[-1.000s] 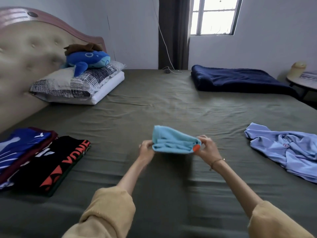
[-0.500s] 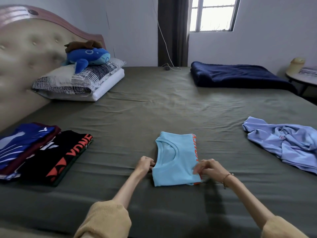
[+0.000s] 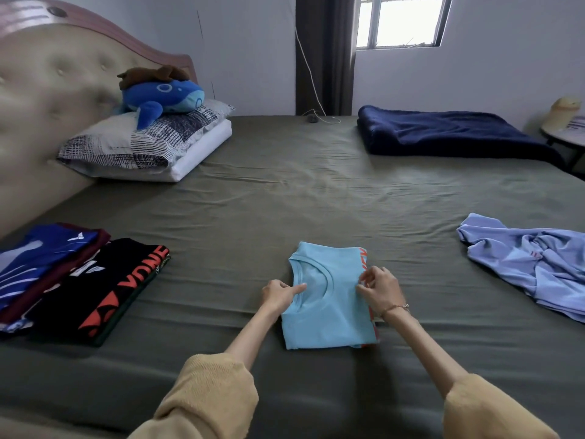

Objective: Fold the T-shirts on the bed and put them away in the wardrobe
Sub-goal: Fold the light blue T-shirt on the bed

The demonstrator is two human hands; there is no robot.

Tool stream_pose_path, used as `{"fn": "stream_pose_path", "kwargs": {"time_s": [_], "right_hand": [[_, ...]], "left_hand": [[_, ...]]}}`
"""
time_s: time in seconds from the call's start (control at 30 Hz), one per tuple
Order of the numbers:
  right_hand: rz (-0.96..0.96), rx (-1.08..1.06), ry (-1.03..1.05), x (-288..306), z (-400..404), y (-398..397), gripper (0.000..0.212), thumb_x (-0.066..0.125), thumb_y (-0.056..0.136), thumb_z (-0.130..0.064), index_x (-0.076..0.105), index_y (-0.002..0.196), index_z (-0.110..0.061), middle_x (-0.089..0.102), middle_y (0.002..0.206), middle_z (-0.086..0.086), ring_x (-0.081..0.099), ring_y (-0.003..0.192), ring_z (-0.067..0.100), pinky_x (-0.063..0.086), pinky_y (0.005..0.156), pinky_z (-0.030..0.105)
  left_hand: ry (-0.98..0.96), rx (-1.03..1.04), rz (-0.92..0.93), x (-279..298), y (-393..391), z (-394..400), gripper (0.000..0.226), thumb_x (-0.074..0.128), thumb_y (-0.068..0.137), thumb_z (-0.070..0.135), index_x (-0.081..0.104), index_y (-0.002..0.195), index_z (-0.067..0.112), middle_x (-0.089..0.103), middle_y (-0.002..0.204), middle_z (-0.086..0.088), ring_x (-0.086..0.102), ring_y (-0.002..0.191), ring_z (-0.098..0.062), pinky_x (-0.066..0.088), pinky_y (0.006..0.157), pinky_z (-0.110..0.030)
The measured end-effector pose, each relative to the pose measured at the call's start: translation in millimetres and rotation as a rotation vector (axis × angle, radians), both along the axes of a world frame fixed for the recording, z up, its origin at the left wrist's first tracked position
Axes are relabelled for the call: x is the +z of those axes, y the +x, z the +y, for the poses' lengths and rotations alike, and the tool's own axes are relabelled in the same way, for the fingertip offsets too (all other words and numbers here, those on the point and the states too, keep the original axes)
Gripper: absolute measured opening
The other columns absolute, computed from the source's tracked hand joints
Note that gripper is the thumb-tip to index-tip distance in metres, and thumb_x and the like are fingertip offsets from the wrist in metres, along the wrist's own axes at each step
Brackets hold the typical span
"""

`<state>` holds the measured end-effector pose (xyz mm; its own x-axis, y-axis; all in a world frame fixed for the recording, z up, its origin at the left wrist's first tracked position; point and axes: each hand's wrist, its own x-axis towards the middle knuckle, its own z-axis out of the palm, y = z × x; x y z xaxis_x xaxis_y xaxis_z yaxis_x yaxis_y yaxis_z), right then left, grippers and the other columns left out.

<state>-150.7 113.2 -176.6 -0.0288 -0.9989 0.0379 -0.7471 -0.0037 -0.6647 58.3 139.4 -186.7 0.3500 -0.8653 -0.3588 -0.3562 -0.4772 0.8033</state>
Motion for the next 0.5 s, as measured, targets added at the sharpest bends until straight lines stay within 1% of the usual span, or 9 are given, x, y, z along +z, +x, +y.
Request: {"fn": "stream_pose_path", "kwargs": {"time_s": [0.07, 0.1, 0.17, 0.2, 0.3, 0.37, 0.43, 0.47, 0.5], "right_hand": [[0.036, 0.009, -0.025, 4, -12, 12, 0.017, 0.065, 0.076, -0.019, 0.065, 0.093, -0.017, 0.053, 0.095, 0.001, 0.057, 0.097, 0.020, 0.042, 0.086, 0.036], [0.051, 0.028, -0.030, 5, -18, 17, 0.019, 0.065, 0.077, -0.019, 0.065, 0.096, -0.018, 0.055, 0.103, 0.002, 0.055, 0.104, 0.020, 0.041, 0.089, 0.036], [0.114, 0.088, -0.018, 7, -33, 29, 0.027, 0.063, 0.080, -0.021, 0.061, 0.106, -0.017, 0.052, 0.119, 0.002, 0.047, 0.119, 0.020, 0.036, 0.093, 0.036], [0.151, 0.114, -0.009, 9, -42, 34, 0.031, 0.061, 0.082, -0.023, 0.058, 0.112, -0.018, 0.050, 0.124, 0.002, 0.043, 0.124, 0.020, 0.034, 0.094, 0.035], [0.242, 0.165, 0.025, 14, -66, 47, 0.043, 0.058, 0.085, -0.030, 0.048, 0.126, -0.019, 0.050, 0.133, 0.000, 0.042, 0.126, 0.020, 0.031, 0.099, 0.035], [0.304, 0.196, 0.064, 13, -82, 55, 0.048, 0.056, 0.087, -0.034, 0.042, 0.131, -0.021, 0.048, 0.137, -0.002, 0.042, 0.127, 0.018, 0.026, 0.105, 0.039], [0.347, 0.239, 0.132, 9, -94, 61, 0.048, 0.055, 0.088, -0.037, 0.041, 0.132, -0.023, 0.050, 0.135, -0.006, 0.040, 0.130, 0.017, 0.016, 0.110, 0.050], [0.358, 0.248, 0.151, 7, -98, 63, 0.044, 0.055, 0.089, -0.037, 0.045, 0.129, -0.023, 0.053, 0.131, -0.006, 0.040, 0.129, 0.017, 0.011, 0.111, 0.054], [0.360, 0.245, 0.153, 4, -102, 65, 0.038, 0.055, 0.089, -0.036, 0.051, 0.124, -0.023, 0.056, 0.126, -0.005, 0.041, 0.128, 0.017, 0.008, 0.111, 0.056]], "left_hand": [[-0.019, 0.012, 0.016, 2, 1, -9, 0.030, 0.069, 0.084, 0.038, 0.052, 0.074, 0.015, 0.057, 0.072, 0.000, 0.055, 0.068, -0.016, 0.043, 0.062, -0.026], [-0.035, 0.022, 0.065, 2, 2, -14, 0.027, 0.067, 0.085, 0.037, 0.055, 0.080, 0.013, 0.059, 0.076, -0.001, 0.055, 0.069, -0.017, 0.045, 0.065, -0.026], [-0.053, 0.051, 0.171, 4, 3, -28, 0.028, 0.066, 0.086, 0.036, 0.058, 0.094, 0.010, 0.061, 0.089, -0.004, 0.055, 0.075, -0.017, 0.044, 0.070, -0.027], [-0.062, 0.068, 0.197, 4, 2, -36, 0.028, 0.066, 0.087, 0.035, 0.058, 0.097, 0.010, 0.061, 0.095, -0.004, 0.054, 0.080, -0.018, 0.043, 0.072, -0.027], [-0.084, 0.121, 0.199, 0, -1, -58, 0.030, 0.067, 0.086, 0.033, 0.053, 0.100, 0.011, 0.060, 0.112, -0.007, 0.053, 0.092, -0.020, 0.042, 0.080, -0.029], [-0.114, 0.117, 0.108, -1, -5, -71, 0.037, 0.067, 0.085, 0.033, 0.050, 0.111, 0.012, 0.052, 0.119, -0.006, 0.051, 0.103, -0.020, 0.040, 0.087, -0.028], [-0.146, 0.030, -0.070, -3, -7, -82, 0.043, 0.067, 0.085, 0.033, 0.051, 0.121, 0.014, 0.048, 0.122, -0.006, 0.050, 0.113, -0.022, 0.038, 0.091, -0.027], [-0.159, -0.010, -0.132, -3, -8, -86, 0.038, 0.066, 0.085, 0.031, 0.054, 0.117, 0.014, 0.049, 0.121, -0.007, 0.050, 0.114, -0.022, 0.039, 0.090, -0.027], [-0.165, -0.032, -0.166, -6, -9, -91, 0.028, 0.066, 0.085, 0.028, 0.058, 0.108, 0.015, 0.053, 0.118, -0.007, 0.052, 0.112, -0.023, 0.040, 0.089, -0.028]]}}
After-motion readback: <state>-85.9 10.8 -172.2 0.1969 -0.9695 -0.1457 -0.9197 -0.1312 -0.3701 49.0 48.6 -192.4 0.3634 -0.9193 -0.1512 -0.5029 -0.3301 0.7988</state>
